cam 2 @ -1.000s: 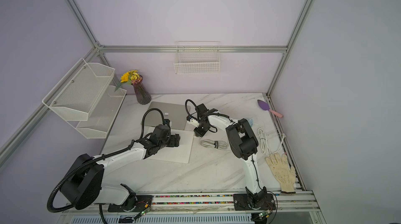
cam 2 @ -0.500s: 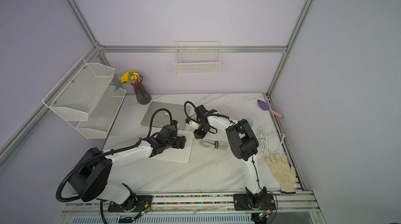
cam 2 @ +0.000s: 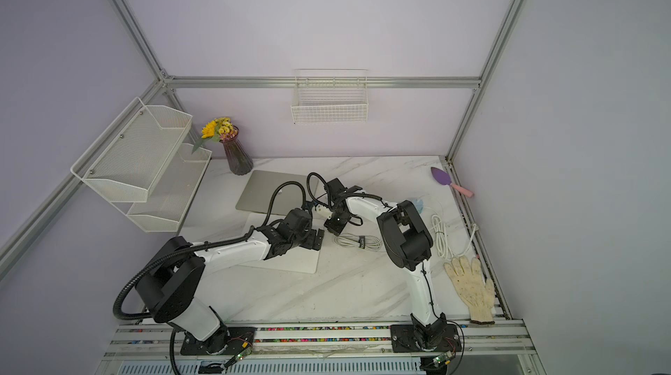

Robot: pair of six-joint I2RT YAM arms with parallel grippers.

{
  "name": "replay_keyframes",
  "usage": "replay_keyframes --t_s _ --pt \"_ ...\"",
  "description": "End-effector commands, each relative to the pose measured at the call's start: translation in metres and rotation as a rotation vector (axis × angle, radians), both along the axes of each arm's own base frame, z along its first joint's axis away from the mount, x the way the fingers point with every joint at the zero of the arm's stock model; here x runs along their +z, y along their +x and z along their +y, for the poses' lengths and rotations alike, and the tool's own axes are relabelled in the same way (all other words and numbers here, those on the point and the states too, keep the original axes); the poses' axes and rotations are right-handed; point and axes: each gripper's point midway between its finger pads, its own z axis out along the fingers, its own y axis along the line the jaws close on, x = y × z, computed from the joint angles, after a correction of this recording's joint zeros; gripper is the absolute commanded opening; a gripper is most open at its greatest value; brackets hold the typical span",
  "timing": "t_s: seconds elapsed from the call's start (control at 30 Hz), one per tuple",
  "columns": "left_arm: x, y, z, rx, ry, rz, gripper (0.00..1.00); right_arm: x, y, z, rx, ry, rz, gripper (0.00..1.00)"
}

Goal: Unplug the laptop charger
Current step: Remove the charging cable from the laptop.

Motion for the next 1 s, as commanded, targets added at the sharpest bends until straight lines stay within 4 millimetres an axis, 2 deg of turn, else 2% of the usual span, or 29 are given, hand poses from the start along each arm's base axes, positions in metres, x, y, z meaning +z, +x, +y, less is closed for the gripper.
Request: replay_keyframes --t_s 0.0,0.17,0.3,0.47,0.63,0.8,0.97 --pt "-0.013 0.0 0.01 0.07 0.155 -0.003 1.0 -0.002 -0.002 -0.006 -0.003 -0.011 -0.03 0.0" --pt "-0.039 -0.007 0.009 0.087 0.229 0.053 1.0 0.008 0.001 0.002 -0.015 0.048 -0.022 0.0" --pt "-0.054 -0.01 0.021 0.133 0.292 0.08 1.0 0.009 0.002 0.005 -0.021 0.067 -0.022 0.0" --pt "-0.061 -0.016 0.035 0.164 0.341 0.096 0.96 0.014 0.004 0.003 -0.035 0.081 -0.031 0.0" --pt "-0.061 -0.019 0.035 0.16 0.324 0.119 0.97 0.015 0.006 0.002 -0.046 0.093 -0.02 0.0" --pt "-0.079 -0.026 0.06 0.214 0.321 0.174 0.97 0.018 0.007 0.0 -0.049 0.1 -0.027 0.0" --pt "-0.081 -0.028 0.076 0.256 0.297 0.19 0.97 0.018 0.009 -0.002 -0.058 0.103 -0.026 0.0"
